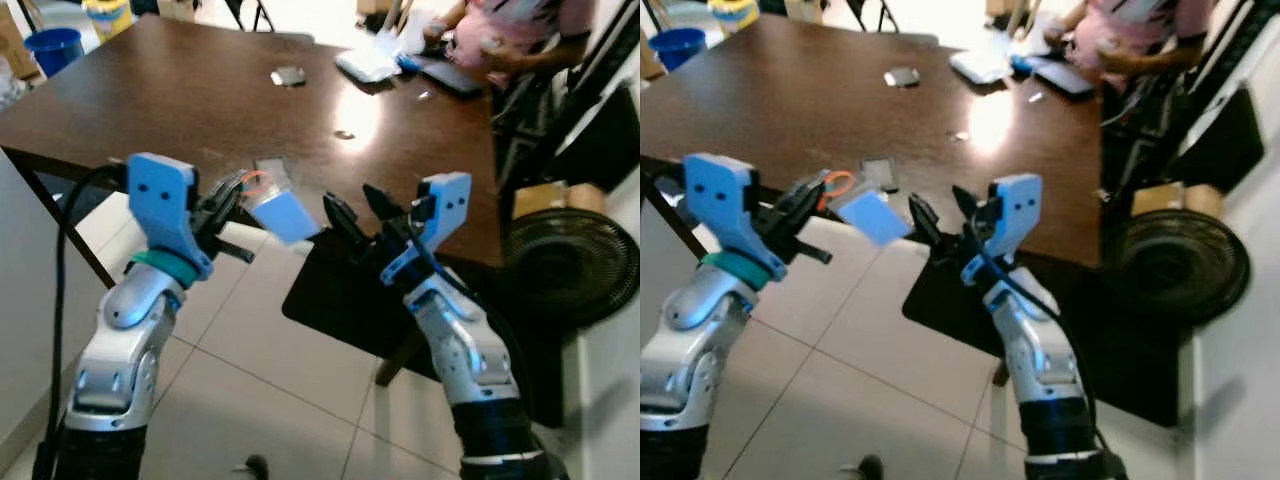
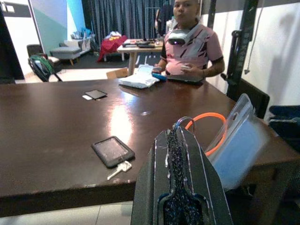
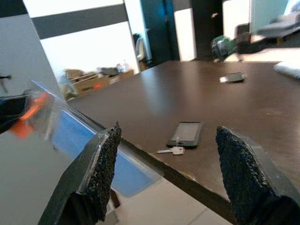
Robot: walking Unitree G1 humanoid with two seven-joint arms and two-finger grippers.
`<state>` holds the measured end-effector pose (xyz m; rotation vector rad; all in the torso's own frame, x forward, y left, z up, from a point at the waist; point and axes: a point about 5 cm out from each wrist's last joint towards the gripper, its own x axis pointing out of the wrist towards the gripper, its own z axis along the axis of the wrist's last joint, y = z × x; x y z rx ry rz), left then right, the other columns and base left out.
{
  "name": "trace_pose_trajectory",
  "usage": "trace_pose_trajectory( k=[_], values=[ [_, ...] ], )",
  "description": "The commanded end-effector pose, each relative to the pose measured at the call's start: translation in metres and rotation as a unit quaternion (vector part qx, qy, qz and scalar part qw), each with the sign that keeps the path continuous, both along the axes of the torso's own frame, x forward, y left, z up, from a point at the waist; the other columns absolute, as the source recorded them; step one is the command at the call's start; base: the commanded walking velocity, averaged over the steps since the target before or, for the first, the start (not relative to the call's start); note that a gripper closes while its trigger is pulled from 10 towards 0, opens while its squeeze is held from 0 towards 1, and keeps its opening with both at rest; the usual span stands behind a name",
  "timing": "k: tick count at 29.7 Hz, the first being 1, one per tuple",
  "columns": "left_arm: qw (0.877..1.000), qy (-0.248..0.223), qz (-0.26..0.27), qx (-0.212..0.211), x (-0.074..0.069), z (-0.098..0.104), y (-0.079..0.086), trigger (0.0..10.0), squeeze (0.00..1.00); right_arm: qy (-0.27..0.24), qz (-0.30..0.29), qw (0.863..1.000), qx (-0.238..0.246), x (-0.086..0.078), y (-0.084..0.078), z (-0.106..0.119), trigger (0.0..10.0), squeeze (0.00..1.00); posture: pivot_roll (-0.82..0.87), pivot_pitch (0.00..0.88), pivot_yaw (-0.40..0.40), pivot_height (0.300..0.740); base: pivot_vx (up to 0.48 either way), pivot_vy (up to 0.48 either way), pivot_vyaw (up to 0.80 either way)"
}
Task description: Hang keys on a hook
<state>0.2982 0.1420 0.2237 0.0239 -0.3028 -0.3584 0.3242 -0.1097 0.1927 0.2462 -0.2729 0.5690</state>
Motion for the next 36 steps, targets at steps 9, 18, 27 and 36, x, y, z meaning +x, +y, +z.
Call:
trace_pose_trajectory(
  k=[9,18,27,36],
  values=[
    [0.999,-0.022,0.020,0.035,0.001,0.015,0.001,10.0,0.00,-0.008,0.022,1.000,-0.003,-0.002,0.011,0.003,10.0,0.00,0.05,0.000,0.029,0.740,0.000,0.000,0.78],
    [0.997,-0.051,0.022,0.044,0.003,0.030,-0.001,10.0,0.00,-0.018,0.027,0.999,-0.002,-0.002,0.014,0.009,10.0,0.00,0.05,0.000,0.031,0.740,0.000,0.000,0.78],
    [0.997,-0.055,0.025,0.047,0.002,0.032,-0.003,10.0,0.00,-0.018,0.032,0.999,-0.004,-0.004,0.017,0.007,10.0,0.00,0.05,0.000,0.032,0.740,0.000,0.000,0.78],
    [0.997,-0.061,0.029,0.047,0.003,0.034,-0.003,10.0,0.00,-0.018,0.034,0.999,-0.006,-0.004,0.019,0.007,10.0,0.00,0.05,0.000,0.033,0.740,0.080,0.000,0.78]
  ],
)
